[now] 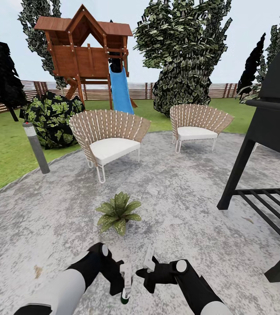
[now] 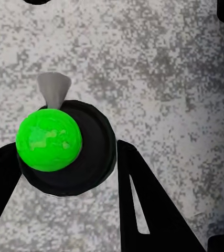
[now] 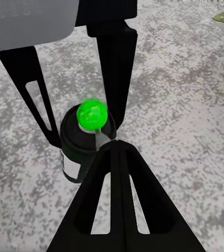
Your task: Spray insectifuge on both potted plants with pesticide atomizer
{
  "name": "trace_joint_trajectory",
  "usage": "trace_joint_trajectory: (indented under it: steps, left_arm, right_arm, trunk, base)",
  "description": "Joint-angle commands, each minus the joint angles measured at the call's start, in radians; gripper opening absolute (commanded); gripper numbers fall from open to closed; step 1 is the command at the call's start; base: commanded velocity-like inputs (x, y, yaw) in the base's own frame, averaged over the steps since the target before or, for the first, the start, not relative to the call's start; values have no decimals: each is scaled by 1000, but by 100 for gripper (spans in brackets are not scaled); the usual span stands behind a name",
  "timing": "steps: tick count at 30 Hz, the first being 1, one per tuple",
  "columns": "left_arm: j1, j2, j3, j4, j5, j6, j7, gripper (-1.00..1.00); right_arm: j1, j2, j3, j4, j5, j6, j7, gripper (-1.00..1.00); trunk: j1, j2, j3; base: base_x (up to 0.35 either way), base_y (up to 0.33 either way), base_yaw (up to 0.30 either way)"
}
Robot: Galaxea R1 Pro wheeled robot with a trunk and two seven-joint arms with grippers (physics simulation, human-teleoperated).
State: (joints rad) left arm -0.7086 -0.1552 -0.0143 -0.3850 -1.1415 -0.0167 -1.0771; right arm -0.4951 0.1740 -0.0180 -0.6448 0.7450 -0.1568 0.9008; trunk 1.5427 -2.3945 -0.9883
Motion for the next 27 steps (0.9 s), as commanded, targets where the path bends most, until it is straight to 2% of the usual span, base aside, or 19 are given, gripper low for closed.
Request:
trace_joint_trajectory:
  steps: [1, 11, 17, 27]
  left_arm:
    - [0, -4, -1, -2, -3, -2, 1, -100]
    - [-1, -7, 0, -2, 1, -5, 13, -100]
    - [0, -7, 1, 0, 53, -25, 11, -100]
    - [-1, -7, 1, 0, 57, -42, 11, -100]
  right_arm:
    - [0, 1, -2, -1, 11, -8, 1, -100]
    - [0, 1, -2, -1, 11, -9, 1, -100]
    - [0, 1, -2, -1, 11, -8, 1, -100]
    - [0, 1, -2, -1, 11, -8, 1, -100]
  trunk:
    - [0, 0, -1]
    - [0, 0, -1]
    - [0, 0, -1]
    - [0, 0, -1]
  base:
    - [0, 0, 0]
    - [0, 0, 0]
    - [0, 0, 0]
    - [0, 0, 0]
